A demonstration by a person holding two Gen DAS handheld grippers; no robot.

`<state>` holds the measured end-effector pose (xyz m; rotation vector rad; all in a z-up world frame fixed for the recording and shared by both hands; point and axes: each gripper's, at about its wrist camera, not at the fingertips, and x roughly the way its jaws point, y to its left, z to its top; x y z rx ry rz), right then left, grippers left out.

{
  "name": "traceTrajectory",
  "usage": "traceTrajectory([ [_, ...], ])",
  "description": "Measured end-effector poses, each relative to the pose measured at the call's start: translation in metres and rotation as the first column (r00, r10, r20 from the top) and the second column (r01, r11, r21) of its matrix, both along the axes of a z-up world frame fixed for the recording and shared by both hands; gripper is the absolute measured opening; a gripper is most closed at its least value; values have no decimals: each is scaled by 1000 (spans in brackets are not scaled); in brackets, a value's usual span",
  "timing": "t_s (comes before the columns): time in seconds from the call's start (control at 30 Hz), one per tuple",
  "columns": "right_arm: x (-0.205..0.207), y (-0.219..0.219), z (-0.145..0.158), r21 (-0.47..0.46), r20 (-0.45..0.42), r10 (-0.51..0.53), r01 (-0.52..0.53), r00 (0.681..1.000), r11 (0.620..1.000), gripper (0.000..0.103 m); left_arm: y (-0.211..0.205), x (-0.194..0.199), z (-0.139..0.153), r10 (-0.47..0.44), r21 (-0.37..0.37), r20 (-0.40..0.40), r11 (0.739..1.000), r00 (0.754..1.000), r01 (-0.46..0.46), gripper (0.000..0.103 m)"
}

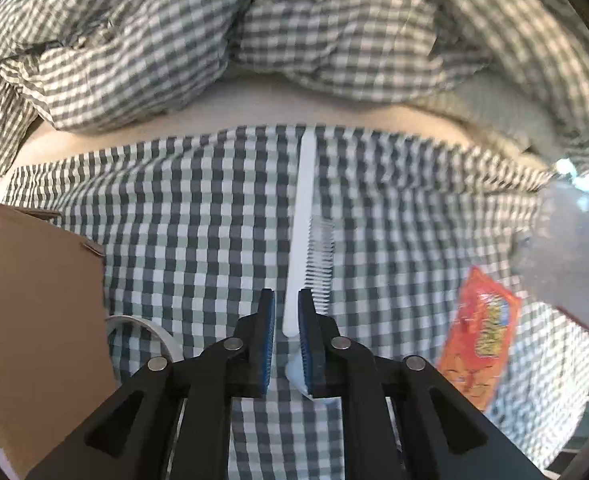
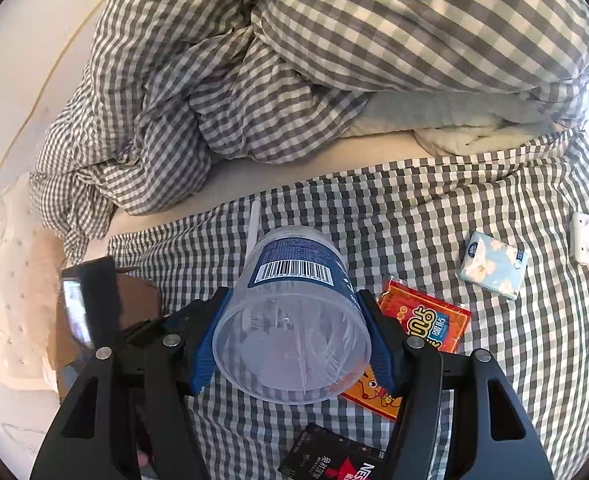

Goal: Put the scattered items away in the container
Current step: 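Carry the comb and plastic cup into the cardboard box and release both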

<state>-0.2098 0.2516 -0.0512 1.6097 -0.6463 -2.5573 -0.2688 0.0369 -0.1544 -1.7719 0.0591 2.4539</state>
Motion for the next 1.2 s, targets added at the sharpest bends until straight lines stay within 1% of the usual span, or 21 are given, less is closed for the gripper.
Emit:
traceTrajectory([
  [0.03, 1, -1, -2, -1, 4, 2, -2, 1000, 1000, 61, 4, -3, -11, -12, -9, 15, 1000, 1000, 12, 26],
  [0.07, 3, -1, -5, 1, 8, -3, 3, 1000, 1000, 61, 8, -5, -20, -16, -15, 30, 1000, 999, 17, 41],
  [0.1, 5, 0, -8, 2, 12, -3, 3, 1000, 1000, 61, 10, -9, -32, -24, -10, 49, 1000, 999, 24, 54],
  [0.17, 8, 1, -16, 7, 28, -12, 12, 1000, 1000, 61, 14, -16, -54, -25, 8, 73, 1000, 997, 24, 55],
  [0.2, 9, 3, -20, 5, 36, -16, 16, 999, 1000, 61, 15, -19, -62, -28, 5, 78, 1000, 997, 28, 56],
  [0.23, 10, 4, -22, 4, 41, -22, 21, 999, 1000, 61, 18, -19, -63, -36, -5, 62, 999, 997, 36, 56],
  [0.27, 12, 6, -25, 5, 46, -33, 33, 998, 999, 61, 21, -18, -61, -52, -17, 44, 998, 998, 53, 55],
  [0.3, 13, 8, -27, 4, 50, -38, 37, 998, 999, 61, 25, -17, -60, -80, -32, 37, 996, 996, 82, 49],
  [0.33, 13, 9, -28, 4, 52, -41, 41, 998, 999, 61, 26, -17, -60, -95, -31, 40, 995, 995, 96, 44],
  [0.37, 14, 11, -29, 4, 53, -50, 49, 997, 999, 61, 26, -16, -58, -101, -31, 42, 994, 994, 102, 33],
  [0.43, 13, 12, -28, 1, 51, -53, 53, 997, 999, 61, 23, -16, -52, -93, -7, 56, 996, 994, 94, 33],
  [0.53, 12, 12, -24, 1, 39, -54, 54, 998, 999, 61, 20, -11, -42, -72, 16, 54, 997, 996, 71, 33],
  [0.67, 10, 10, -16, 12, 23, -48, 47, 999, 999, 61, 20, -4, -16, -49, 25, 20, 999, 999, 48, 33],
  [0.77, 9, 6, -12, 8, 17, -40, 39, 999, 999, 61, 19, 2, 10, -29, 39, -7, 999, 1000, 29, 33],
  [0.83, 8, 0, -7, -1, 13, -25, 25, 1000, 1000, 61, 18, 9, 32, -22, 46, -31, 999, 999, 23, 33],
  [0.9, 6, -10, 1, -5, 4, 2, -2, 1000, 1000, 61, 13, 14, 58, -11, 34, -67, 999, 998, 13, 33],
  [0.97, 3, -28, 16, -8, -18, 44, -44, 999, 999, 61, -3, 21, 91, 26, 27, -110, 999, 994, -23, 33],
  [1.07, -2, -57, 37, -17, -57, 112, -113, 992, 993, 61, -40, 27, 126, 92, 35, -134, 995, 987, -88, 33],
  [1.1, -4, -73, 45, -22, -72, 147, -148, 987, 989, 61, -55, 30, 138, 120, 24, -147, 993, 982, -118, 33],
  [1.2, -5, -117, 60, -39, -107, 239, -244, 965, 969, 61, -99, 42, 156, 177, 1, -155, 984, 972, -179, 33],
])
